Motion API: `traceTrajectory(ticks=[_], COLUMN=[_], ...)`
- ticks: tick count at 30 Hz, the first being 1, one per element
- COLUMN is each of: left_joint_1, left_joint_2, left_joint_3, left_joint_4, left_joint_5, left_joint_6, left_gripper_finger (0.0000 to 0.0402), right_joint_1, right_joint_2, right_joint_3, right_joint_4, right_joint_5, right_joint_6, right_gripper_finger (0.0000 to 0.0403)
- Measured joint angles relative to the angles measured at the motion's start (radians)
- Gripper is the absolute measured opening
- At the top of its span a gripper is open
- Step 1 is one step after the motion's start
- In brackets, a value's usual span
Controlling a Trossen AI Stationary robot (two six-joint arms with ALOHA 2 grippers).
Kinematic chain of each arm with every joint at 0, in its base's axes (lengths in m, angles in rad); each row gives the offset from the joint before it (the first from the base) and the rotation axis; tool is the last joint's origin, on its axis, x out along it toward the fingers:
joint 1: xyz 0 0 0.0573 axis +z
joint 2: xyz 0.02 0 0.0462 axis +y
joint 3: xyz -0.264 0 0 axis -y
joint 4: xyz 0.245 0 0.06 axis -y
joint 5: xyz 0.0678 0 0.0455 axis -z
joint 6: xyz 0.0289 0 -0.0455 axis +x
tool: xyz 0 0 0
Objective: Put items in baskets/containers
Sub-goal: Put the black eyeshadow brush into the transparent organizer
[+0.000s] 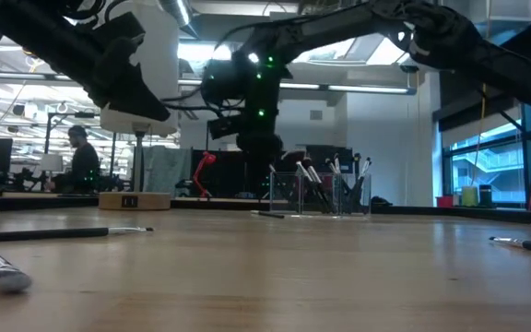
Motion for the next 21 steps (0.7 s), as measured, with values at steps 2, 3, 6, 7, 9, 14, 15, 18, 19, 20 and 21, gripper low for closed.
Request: traceTrajectory(ticks=[2,3,6,7,9,14,15,18,19,20,21], left_joint_1=[0.000,0.000,0.000,0.000,-0.010,-0.070,-0.085,-0.125,-0.137,-0.148,-0.158], left_joint_2=[0.000,0.000,0.000,0.000,0.000,0.000,0.000,0.000,0.000,0.000,0.000], left_joint_3=[0.000,0.000,0.000,0.000,0.000,0.000,0.000,0.000,0.000,0.000,0.000], left_joint_4=[-0.001,-0.001,-0.007,-0.013,-0.029,-0.074,-0.082,-0.096,-0.100,-0.102,-0.104], left_joint_5=[0.000,0.001,0.019,0.033,0.068,0.075,0.067,0.045,0.036,0.026,0.014], left_joint_6=[-0.002,-0.003,-0.017,-0.028,-0.055,-0.095,-0.105,-0.134,-0.143,-0.151,-0.158], left_gripper_finger=[0.0061,0.0061,0.0061,0.0061,0.0061,0.0061,0.0061,0.0061,0.0061,0.0061,0.0061], right_joint_1=[0.029,0.043,0.077,0.087,0.109,0.192,0.210,0.248,0.256,0.262,0.265], right_joint_2=[-0.009,-0.018,-0.064,-0.078,-0.105,-0.171,-0.193,-0.267,-0.294,-0.326,-0.361], right_joint_3=[0.012,0.017,0.022,0.021,-0.005,-0.150,-0.195,-0.367,-0.435,-0.505,-0.584], right_joint_4=[-0.002,0.004,0.010,0.003,0.003,0.122,0.171,0.305,0.346,0.386,0.424], right_joint_5=[0.005,0.006,0.006,0.008,0.044,0.287,0.326,0.409,0.431,0.448,0.452], right_joint_6=[0.072,0.110,0.280,0.337,0.436,0.600,0.630,0.716,0.748,0.787,0.833], right_gripper_finger=[0.0058,0.0058,0.0058,0.0058,0.0058,0.0058,0.0058,0.0058,0.0058,0.0058,0.0058])
